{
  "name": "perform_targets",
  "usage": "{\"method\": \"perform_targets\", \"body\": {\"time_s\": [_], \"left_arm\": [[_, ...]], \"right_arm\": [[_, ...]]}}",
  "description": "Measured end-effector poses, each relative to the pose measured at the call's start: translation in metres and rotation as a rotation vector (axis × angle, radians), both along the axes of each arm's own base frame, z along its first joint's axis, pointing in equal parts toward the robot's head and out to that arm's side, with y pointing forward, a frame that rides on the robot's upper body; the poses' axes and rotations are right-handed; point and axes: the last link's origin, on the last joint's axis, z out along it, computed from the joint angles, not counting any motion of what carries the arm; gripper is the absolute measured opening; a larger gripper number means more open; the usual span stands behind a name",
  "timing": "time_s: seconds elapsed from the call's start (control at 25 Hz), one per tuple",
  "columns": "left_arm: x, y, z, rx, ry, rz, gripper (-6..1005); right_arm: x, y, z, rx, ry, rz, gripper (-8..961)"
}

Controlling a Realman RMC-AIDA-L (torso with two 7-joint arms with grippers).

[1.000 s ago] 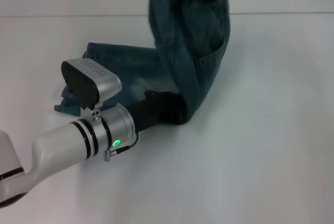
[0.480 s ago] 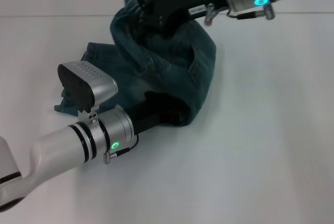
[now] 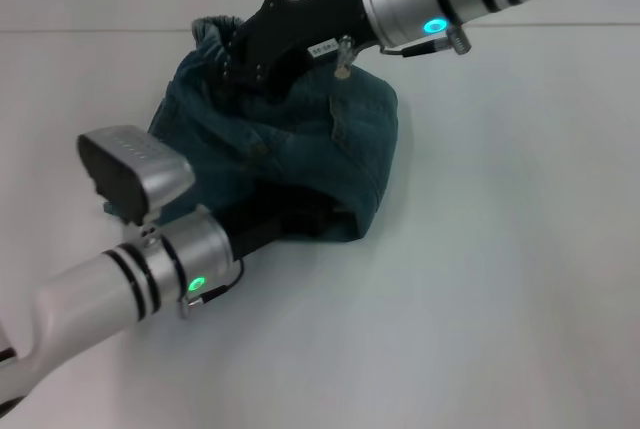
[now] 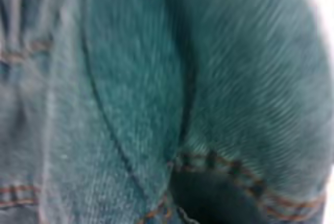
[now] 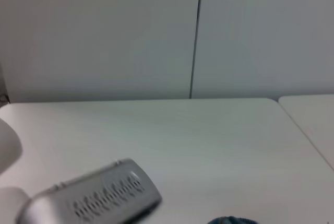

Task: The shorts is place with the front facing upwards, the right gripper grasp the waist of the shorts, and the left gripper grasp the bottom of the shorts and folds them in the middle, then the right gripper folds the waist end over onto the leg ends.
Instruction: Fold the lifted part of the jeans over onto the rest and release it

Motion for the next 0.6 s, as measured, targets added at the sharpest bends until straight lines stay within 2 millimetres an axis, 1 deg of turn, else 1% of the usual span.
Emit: {"method": "perform_targets", "body": {"time_s": [0.2, 0.24, 0.48, 0.6], "left_arm": [[-0.014, -0.007, 0.014, 0.049, -0.022, -0.012, 52], [-0.016, -0.009, 0.015, 0.051, -0.02, -0.01, 55], [-0.018, -0.014, 0.012, 0.028, 0.007, -0.037, 77], [-0.023, -0.015, 0.016, 0.044, 0.015, -0.036, 88]], "right_arm": [[-0.003, 0.002, -0.003, 0.011, -0.011, 0.007, 61], [-0.004, 0.002, -0.003, 0.012, -0.012, 0.01, 61], [-0.01, 0.003, -0.007, 0.013, -0.023, 0.018, 62], [-0.012, 0.004, -0.009, 0.011, -0.028, 0.031, 62]]}}
